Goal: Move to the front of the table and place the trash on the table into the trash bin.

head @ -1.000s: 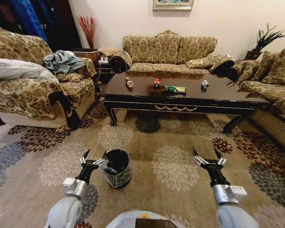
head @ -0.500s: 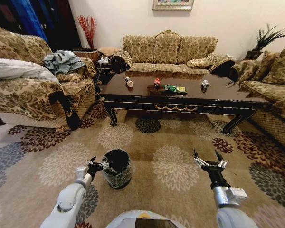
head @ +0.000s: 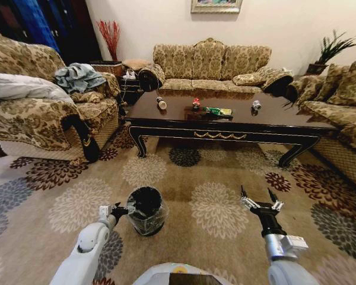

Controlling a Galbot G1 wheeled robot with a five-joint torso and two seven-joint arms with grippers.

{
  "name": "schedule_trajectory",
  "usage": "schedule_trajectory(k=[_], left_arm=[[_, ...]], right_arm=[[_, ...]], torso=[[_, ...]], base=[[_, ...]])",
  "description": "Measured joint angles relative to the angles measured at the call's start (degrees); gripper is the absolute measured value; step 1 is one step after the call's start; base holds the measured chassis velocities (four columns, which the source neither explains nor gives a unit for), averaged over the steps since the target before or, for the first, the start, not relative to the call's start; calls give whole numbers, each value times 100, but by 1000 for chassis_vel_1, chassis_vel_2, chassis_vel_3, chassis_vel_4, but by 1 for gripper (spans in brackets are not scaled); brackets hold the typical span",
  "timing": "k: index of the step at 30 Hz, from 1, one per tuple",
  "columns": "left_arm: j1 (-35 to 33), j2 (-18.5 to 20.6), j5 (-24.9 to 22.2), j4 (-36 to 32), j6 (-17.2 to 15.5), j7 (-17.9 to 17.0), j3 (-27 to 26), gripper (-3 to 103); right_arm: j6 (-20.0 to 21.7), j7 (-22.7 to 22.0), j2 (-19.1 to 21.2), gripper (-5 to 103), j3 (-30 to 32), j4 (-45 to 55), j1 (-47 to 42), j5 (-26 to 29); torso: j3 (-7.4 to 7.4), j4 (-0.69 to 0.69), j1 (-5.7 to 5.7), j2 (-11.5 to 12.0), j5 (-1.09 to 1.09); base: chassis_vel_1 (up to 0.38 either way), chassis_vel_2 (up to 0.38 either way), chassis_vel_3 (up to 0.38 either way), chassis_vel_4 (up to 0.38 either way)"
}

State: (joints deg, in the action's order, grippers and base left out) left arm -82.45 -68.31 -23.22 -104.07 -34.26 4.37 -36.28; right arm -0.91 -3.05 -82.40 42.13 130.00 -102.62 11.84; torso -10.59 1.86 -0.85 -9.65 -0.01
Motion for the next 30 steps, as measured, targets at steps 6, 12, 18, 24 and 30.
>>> schedule_trajectory(k=[6,12,18,24,30], left_arm=[[21,-12,-138,-21,-104,-47,73,71],[40,-54,-126,18,-161,-50,144,55],[78,-85,-119,3,-165,-157,216,40],[99,-109,-120,4,-145,-311,281,24],[89,-149,-141,60,140,-428,309,13]], right_arm=[[14,-34,-18,100,2,-37,-8,113],[67,-34,1,100,9,-36,5,173],[69,-39,8,100,35,-58,18,204],[34,-41,-1,100,46,-81,10,219],[20,-41,-1,100,62,-81,3,245]], torso=[[-4,0,-2,-5,0],[-6,0,-2,-7,1],[-7,1,-3,-11,2],[-8,0,-3,-12,2],[-13,-1,-5,-17,-1]], base=[[0,0,0,0],[0,0,0,0],[0,0,0,0],[0,0,0,0],[0,0,0,0]])
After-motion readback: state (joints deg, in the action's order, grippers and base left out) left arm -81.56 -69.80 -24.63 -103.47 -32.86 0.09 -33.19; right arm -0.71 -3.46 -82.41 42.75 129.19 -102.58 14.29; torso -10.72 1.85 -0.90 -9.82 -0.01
